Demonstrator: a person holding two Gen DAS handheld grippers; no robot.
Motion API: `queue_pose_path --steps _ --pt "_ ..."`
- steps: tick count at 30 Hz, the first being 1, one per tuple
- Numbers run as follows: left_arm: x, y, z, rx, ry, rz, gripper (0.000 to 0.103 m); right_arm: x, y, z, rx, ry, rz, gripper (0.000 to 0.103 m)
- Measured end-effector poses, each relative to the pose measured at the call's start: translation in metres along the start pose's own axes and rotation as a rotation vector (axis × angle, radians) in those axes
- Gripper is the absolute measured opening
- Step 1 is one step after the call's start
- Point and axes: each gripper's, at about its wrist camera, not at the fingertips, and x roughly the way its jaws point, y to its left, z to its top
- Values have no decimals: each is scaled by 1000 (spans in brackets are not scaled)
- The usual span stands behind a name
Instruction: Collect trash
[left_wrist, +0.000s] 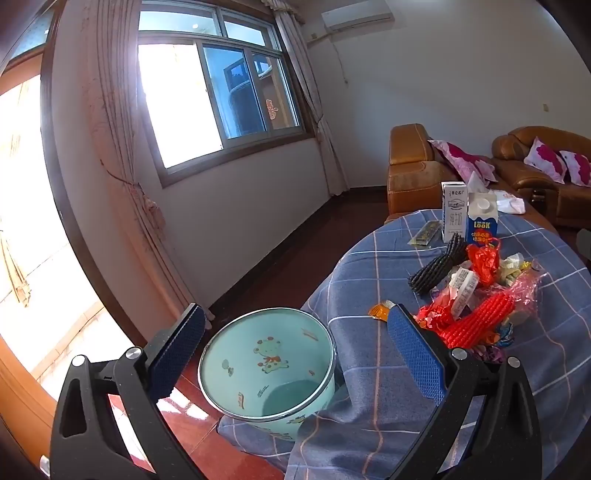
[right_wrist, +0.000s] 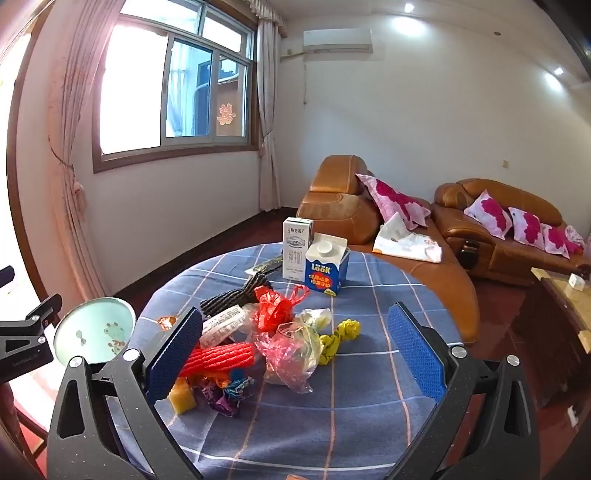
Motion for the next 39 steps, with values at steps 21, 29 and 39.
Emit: queue_pose_path --steps 21,29,39 --pt "3 3 0 -9 -7 22 97 -1 6 -2 0 8 15 98" --pt "2 7 1 -18 -11 29 97 -2 8 -3 -1 6 17 98" --pt "2 10 1 -28 -12 38 97 -2 10 -3 0 3 22 98"
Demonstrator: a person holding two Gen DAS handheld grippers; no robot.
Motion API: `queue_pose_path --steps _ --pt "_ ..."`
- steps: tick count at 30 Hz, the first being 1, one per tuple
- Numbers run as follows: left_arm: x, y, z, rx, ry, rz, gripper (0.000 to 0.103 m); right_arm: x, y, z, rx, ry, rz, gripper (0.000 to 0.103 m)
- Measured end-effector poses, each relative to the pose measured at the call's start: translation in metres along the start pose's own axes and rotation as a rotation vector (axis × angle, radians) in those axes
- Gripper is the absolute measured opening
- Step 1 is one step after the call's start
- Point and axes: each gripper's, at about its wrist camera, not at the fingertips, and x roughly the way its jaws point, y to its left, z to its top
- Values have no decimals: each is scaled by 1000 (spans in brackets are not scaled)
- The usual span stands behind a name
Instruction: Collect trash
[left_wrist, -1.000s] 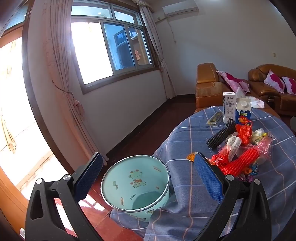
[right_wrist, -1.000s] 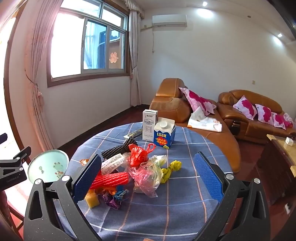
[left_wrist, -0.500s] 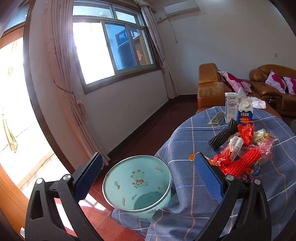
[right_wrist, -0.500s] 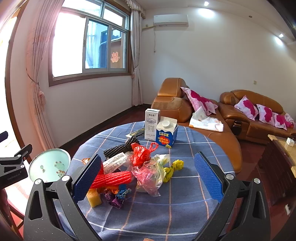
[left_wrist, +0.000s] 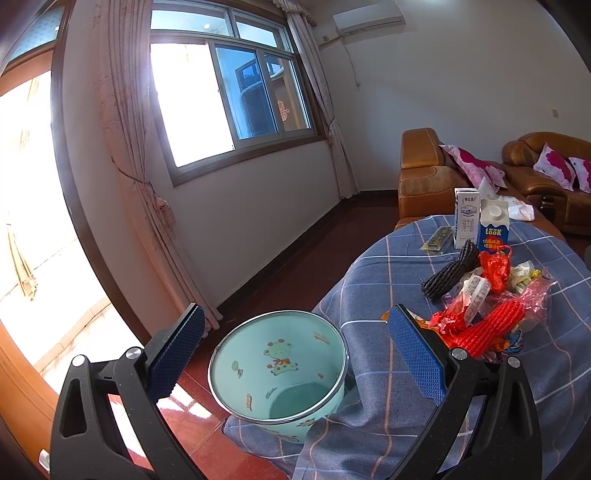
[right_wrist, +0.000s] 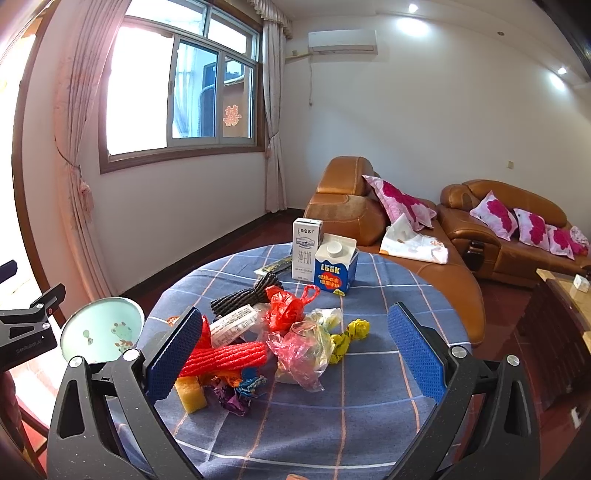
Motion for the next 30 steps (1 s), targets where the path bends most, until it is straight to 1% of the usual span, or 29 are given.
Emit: queue_pose_path --steps 30 --pt "0 4 1 -4 3 7 97 -2 2 0 -2 -2 5 98"
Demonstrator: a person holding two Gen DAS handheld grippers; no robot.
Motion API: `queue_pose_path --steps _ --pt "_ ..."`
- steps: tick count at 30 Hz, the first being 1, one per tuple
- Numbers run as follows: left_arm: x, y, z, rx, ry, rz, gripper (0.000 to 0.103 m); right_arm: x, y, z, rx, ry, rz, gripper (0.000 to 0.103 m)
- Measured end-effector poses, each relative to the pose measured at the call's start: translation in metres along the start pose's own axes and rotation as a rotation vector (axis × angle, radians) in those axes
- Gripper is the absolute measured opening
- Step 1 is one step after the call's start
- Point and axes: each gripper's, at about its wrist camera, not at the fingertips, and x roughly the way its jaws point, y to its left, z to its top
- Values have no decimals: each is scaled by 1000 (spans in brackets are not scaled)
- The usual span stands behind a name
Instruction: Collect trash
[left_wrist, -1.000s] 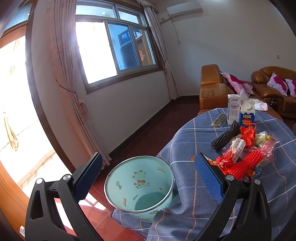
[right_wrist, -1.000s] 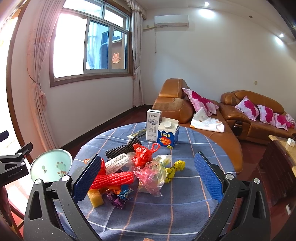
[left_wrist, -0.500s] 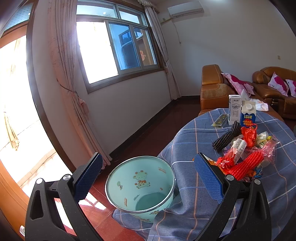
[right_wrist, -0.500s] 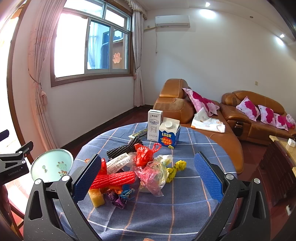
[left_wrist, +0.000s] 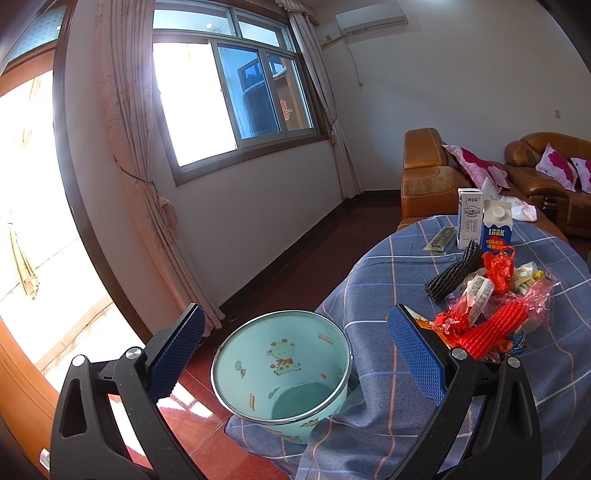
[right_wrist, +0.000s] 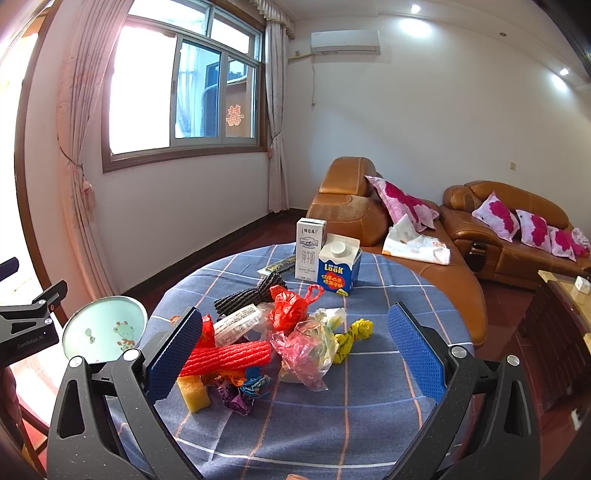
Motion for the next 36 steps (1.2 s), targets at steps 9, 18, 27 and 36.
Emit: queue_pose_path --steps 9,18,27,36 --pt "1 2 0 -1 2 3 97 0 0 0 0 1 1 98" --pt "2 4 0 1 6 4 97 0 1 0 0 3 0 98" --pt "11 0 -4 9 27 5 97 9 -5 -5 5 10 -12 98" --pt "44 -27 -30 26 109 -52 97 41 -28 -30 0 51 -93 98"
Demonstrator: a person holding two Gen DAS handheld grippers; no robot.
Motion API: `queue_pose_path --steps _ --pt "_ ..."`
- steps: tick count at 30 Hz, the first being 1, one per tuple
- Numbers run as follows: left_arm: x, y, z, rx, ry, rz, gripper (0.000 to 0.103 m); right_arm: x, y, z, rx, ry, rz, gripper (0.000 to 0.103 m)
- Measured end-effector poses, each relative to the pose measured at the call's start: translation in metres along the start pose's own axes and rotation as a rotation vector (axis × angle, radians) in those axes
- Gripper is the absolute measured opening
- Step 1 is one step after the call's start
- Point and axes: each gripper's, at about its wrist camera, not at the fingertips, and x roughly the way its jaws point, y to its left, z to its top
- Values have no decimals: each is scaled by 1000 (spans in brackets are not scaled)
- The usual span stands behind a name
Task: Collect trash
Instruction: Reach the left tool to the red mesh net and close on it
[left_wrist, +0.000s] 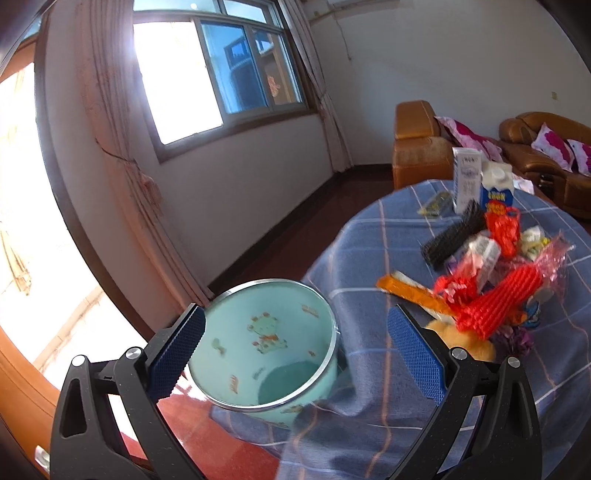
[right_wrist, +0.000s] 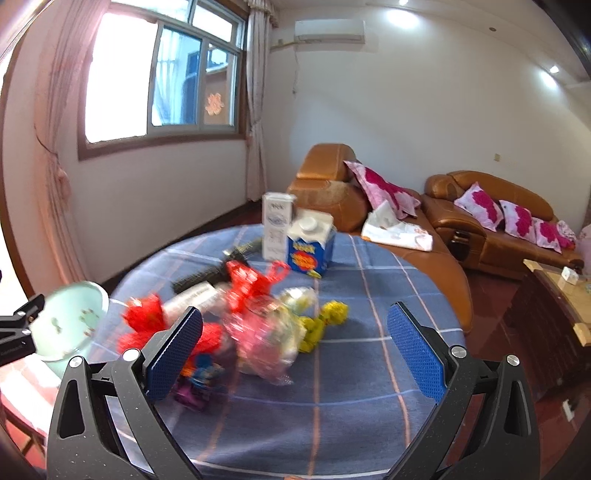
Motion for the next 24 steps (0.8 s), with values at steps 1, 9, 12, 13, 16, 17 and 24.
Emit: queue_pose_path --steps 1,9,12,13,16,17,24 --pt "2 -3 -2 0 3 -9 97 5 -5 -5 -2 10 -16 98" --pt "14 -42 -10 37 24 -110 97 36 -52 -36 65 88 -94 98" --pt "13 -59 -7 56 12 -147 97 43 -69 -42 92 82 -135 98" --pt "12 -65 -5 64 1 -156 97 44 -72 -43 98 81 -144 98" --pt "13 -86 -2 88 0 -198 97 47 -81 -49 119 78 -158 98" --pt "14 -93 -2 101 -1 -213 97 47 -82 -50 121 75 -161 98" --pt "29 -123 -10 153 71 -355 22 46 -79 -54 112 56 -154 98"
